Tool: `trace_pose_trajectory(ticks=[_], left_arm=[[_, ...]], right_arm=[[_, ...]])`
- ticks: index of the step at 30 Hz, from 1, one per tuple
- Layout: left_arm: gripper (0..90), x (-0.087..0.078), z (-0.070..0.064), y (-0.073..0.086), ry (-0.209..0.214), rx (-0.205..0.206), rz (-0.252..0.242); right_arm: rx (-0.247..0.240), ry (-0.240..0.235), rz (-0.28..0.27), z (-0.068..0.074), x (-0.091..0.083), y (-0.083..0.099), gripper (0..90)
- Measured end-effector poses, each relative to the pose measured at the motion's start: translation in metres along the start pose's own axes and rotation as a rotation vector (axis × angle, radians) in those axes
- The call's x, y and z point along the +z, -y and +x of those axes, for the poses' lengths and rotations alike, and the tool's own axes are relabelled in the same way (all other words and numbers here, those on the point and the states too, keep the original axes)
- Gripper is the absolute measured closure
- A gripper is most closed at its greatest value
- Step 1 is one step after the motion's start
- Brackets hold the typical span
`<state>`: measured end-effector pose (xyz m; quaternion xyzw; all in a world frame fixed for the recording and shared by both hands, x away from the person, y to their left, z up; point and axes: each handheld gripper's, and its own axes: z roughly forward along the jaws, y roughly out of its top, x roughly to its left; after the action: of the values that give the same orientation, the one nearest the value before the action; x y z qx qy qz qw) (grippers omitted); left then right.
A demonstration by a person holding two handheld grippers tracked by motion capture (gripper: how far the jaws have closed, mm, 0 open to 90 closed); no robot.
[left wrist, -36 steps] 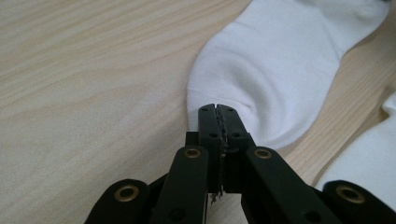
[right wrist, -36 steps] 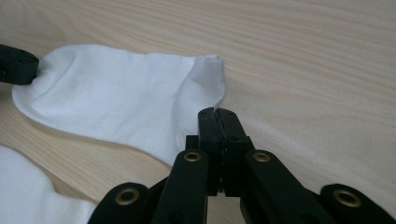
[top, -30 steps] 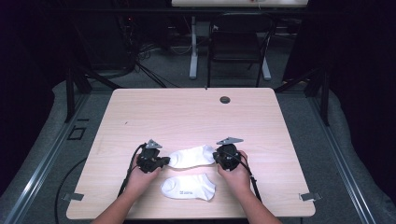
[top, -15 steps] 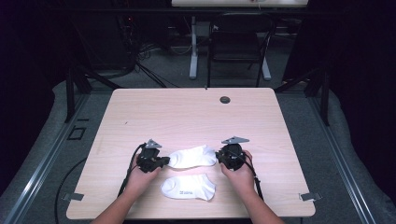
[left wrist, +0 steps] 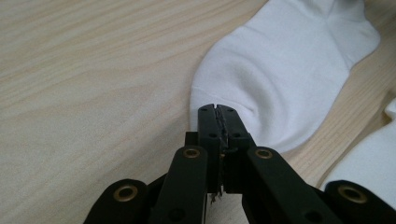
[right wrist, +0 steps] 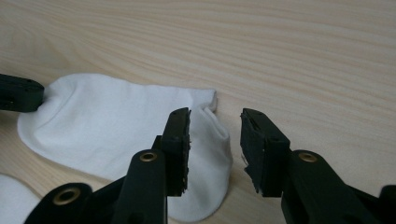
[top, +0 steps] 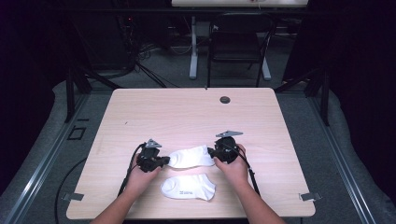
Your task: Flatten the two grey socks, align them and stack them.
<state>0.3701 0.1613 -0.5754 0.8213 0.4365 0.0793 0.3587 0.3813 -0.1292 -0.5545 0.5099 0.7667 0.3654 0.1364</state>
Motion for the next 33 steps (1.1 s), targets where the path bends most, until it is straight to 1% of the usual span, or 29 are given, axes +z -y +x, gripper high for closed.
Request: trace_pose_trajectory(ticks=[3, 4, 5, 6, 9, 11, 13, 15, 17, 18, 20, 23, 26, 28, 30, 32, 33], left_arm=[[89.1, 0.0, 0.0, 0.0, 0.001, 0.0, -0.001], [89.1, 0.0, 0.0, 0.0, 0.001, 0.0, -0.001], [89.1, 0.0, 0.001, 0.0, 0.001, -0.001, -0.001], [89.1, 0.0, 0.001, -0.001, 0.001, -0.001, -0.001], [89.2, 0.0, 0.001, 0.0, 0.002, 0.001, -0.001], [89.2, 0.0, 0.001, 0.0, 0.002, 0.001, -0.002], [89.2, 0.0, 0.001, 0.0, 0.002, 0.001, -0.002], [89.2, 0.0, 0.001, 0.0, 0.002, 0.002, -0.001], [89.1, 0.0, 0.002, 0.0, 0.001, 0.006, 0.001], [89.1, -0.001, 0.002, 0.0, 0.003, 0.006, 0.007], [89.1, -0.001, 0.003, 0.0, 0.001, 0.0, 0.001], [89.1, -0.002, 0.004, 0.001, -0.003, -0.001, 0.0], [89.2, -0.003, 0.005, 0.001, -0.007, 0.002, 0.003], [89.1, -0.003, 0.005, 0.002, -0.008, 0.001, 0.003], [88.8, -0.004, 0.004, 0.001, -0.009, 0.0, 0.009], [86.8, -0.004, 0.003, 0.001, -0.01, 0.003, 0.01], [85.3, -0.004, 0.002, 0.0, -0.017, 0.007, 0.005]], right_arm=[[-0.001, 0.017, 0.027, -0.001, 0.006, 0.001, 70.0], [-0.001, 0.017, 0.027, -0.001, 0.006, 0.001, 70.0], [-0.004, 0.037, 0.045, -0.001, 0.009, 0.002, 77.9], [-0.004, 0.037, 0.045, -0.001, 0.009, 0.002, 77.9], [-0.009, 0.045, 0.07, -0.002, 0.011, 0.004, 85.8], [-0.013, 0.051, 0.072, -0.002, 0.012, 0.005, 86.2], [-0.032, 0.064, 0.087, -0.002, 0.014, 0.006, 86.8], [-0.035, 0.066, 0.084, -0.001, 0.014, 0.007, 86.9], [-0.056, 0.08, 0.089, 0.001, 0.014, 0.007, 87.0], [-0.056, 0.08, 0.089, 0.001, 0.014, 0.007, 87.0], [-0.069, 0.087, 0.093, 0.001, 0.013, 0.008, 87.1], [-0.068, 0.085, 0.094, 0.001, 0.012, 0.009, 87.1], [-0.081, 0.096, 0.093, -0.001, 0.01, 0.011, 87.2], [-0.079, 0.098, 0.094, -0.002, 0.009, 0.012, 87.2], [-0.069, 0.09, 0.092, -0.003, 0.009, 0.012, 87.1], [-0.067, 0.082, 0.089, -0.002, 0.008, 0.013, 86.9], [-0.069, 0.082, 0.088, -0.001, 0.008, 0.013, 86.9]])
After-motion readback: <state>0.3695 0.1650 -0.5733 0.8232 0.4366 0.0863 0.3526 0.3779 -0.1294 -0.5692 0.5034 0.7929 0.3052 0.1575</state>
